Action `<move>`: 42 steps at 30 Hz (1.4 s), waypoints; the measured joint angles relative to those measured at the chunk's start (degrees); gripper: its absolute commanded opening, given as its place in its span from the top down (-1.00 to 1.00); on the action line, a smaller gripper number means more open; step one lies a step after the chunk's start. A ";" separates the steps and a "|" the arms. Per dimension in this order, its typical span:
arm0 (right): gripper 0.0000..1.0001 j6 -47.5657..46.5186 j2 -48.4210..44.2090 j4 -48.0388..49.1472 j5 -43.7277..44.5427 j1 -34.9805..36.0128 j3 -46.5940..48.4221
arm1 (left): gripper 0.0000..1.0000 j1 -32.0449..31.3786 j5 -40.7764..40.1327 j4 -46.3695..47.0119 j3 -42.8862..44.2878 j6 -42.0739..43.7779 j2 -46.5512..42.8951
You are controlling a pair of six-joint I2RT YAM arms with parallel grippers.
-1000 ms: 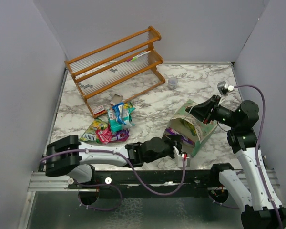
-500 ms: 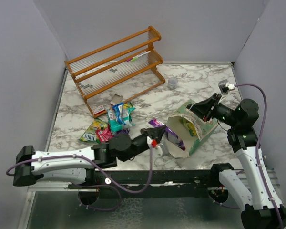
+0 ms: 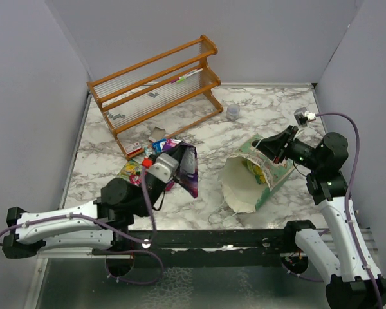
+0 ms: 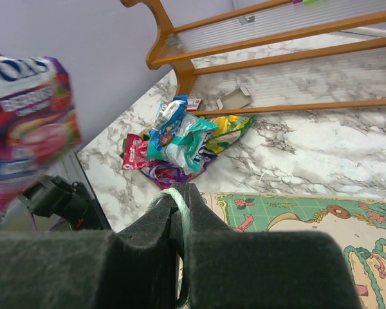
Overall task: Take the snacks out of the paper bag
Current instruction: Place the snack at the center of the board.
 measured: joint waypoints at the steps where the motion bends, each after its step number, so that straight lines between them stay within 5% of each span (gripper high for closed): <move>1: 0.96 0.00 0.00 0.00 0.00 0.00 0.00 | 1.00 0.44 -4.02 -0.42 0.59 -0.11 1.46; 8: 0.96 0.13 0.00 -0.02 0.00 0.00 0.00 | 1.00 15.69 -11.30 -17.35 7.23 -11.52 10.43; 16: 0.96 0.09 -0.94 -1.07 0.02 0.00 0.70 | 1.00 37.13 5.22 -32.81 15.56 -29.94 20.22; 27: 0.96 0.07 -1.51 -1.95 0.04 0.00 0.74 | 1.00 38.91 28.55 -32.52 17.33 -44.15 27.17; 42: 0.96 -0.98 -1.51 -2.38 0.17 0.00 0.74 | 1.00 47.45 31.08 -33.22 12.90 -68.35 39.58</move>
